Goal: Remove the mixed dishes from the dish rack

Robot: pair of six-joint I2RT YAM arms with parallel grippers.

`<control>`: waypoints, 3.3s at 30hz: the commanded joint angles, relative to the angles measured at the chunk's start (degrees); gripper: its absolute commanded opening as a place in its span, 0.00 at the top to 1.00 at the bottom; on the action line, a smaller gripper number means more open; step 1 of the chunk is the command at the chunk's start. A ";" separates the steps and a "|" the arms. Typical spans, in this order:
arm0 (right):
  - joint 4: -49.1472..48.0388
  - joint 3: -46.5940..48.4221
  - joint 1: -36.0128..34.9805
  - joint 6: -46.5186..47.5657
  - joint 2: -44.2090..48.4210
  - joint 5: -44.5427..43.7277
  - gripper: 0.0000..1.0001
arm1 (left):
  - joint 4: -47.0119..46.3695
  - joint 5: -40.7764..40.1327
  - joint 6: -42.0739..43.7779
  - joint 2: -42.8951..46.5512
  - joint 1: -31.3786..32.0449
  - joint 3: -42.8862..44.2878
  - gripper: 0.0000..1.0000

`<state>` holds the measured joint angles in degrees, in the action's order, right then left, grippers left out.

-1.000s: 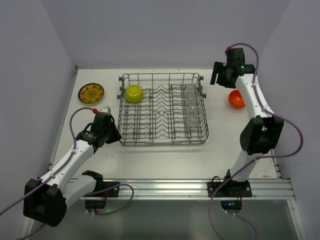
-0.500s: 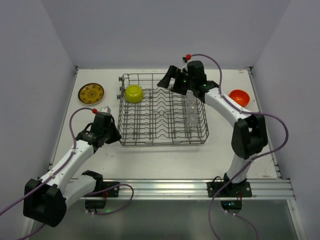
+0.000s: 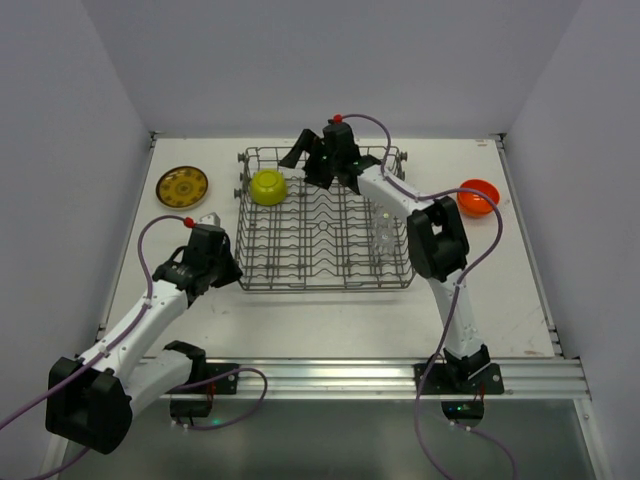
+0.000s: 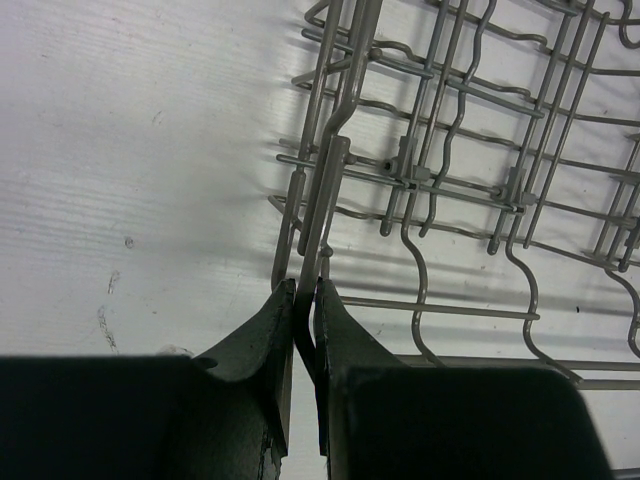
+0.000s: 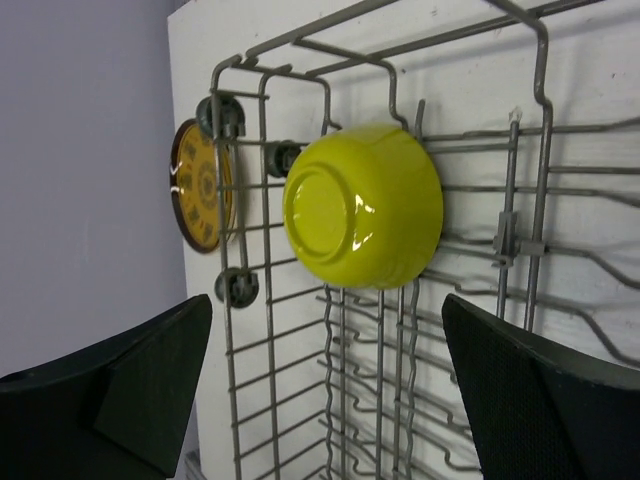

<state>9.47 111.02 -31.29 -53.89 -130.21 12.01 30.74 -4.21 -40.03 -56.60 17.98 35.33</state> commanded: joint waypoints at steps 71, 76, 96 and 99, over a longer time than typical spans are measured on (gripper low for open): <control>-16.50 11.24 -1.49 -2.54 -14.46 11.10 0.10 | 1.69 -2.47 0.83 1.14 0.83 1.14 1.00; -20.62 7.47 -1.49 -3.24 -12.70 11.46 0.12 | 1.78 -2.65 0.74 0.96 0.83 1.14 1.00; -25.55 8.42 -1.58 -4.73 -13.40 12.42 0.20 | 1.69 -2.03 1.01 0.96 0.83 1.05 1.00; -27.40 7.37 -1.67 -5.35 -12.96 12.77 0.25 | 1.51 -2.03 1.01 0.96 0.83 1.14 1.00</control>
<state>-12.27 116.57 -32.32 -58.13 -145.86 23.40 31.03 -6.22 -41.34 -56.27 18.46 35.38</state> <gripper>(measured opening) 0.761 0.124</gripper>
